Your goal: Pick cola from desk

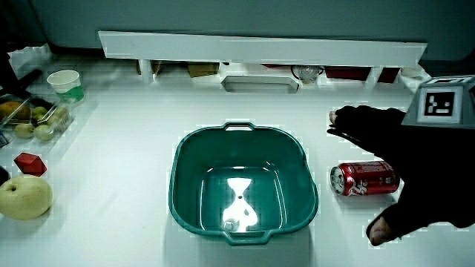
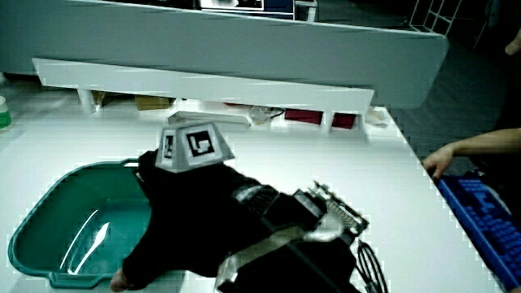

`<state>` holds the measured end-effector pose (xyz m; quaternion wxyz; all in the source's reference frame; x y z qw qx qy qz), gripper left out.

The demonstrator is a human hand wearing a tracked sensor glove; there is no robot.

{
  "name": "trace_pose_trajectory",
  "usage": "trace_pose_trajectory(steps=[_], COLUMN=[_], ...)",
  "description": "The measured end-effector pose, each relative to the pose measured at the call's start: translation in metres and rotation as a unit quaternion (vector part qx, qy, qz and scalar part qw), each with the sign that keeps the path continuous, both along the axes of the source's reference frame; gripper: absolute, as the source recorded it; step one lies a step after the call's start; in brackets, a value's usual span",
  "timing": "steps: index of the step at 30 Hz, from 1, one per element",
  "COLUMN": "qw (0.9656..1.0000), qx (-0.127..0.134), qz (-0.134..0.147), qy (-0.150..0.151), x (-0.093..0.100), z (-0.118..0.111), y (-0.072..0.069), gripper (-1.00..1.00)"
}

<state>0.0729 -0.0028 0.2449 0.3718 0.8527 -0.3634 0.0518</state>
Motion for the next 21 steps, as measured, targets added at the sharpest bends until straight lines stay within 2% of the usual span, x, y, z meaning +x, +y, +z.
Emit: trace_pose_trajectory(steps=[2,4,6,7,8,9,11,12,13,15,17,21], qw=[0.9997,0.9996,0.9983,0.9986,0.9982,0.9962,0.9962,0.9943,0.9928,0.9902,0.9887,0.9847], qx=[-0.015,0.008,-0.010,-0.010,-0.010,-0.028,-0.027,-0.035,-0.054,-0.076,-0.088,-0.097], qz=[0.017,0.024,0.048,0.042,0.049,0.066,0.069,0.079,0.087,0.094,0.103,0.120], qy=[0.013,0.015,0.033,0.030,0.034,0.050,0.046,0.063,0.063,0.069,0.064,0.081], x=[0.007,0.010,0.019,0.019,0.022,0.028,0.030,0.036,0.037,0.041,0.046,0.056], z=[0.013,0.014,0.032,0.030,0.034,0.047,0.047,0.059,0.060,0.067,0.073,0.089], y=[-0.007,-0.014,-0.022,-0.025,-0.030,-0.035,-0.041,-0.046,-0.049,-0.054,-0.059,-0.067], gripper=[0.00,0.00,0.00,0.00,0.00,0.00,0.00,0.00,0.00,0.00,0.00,0.00])
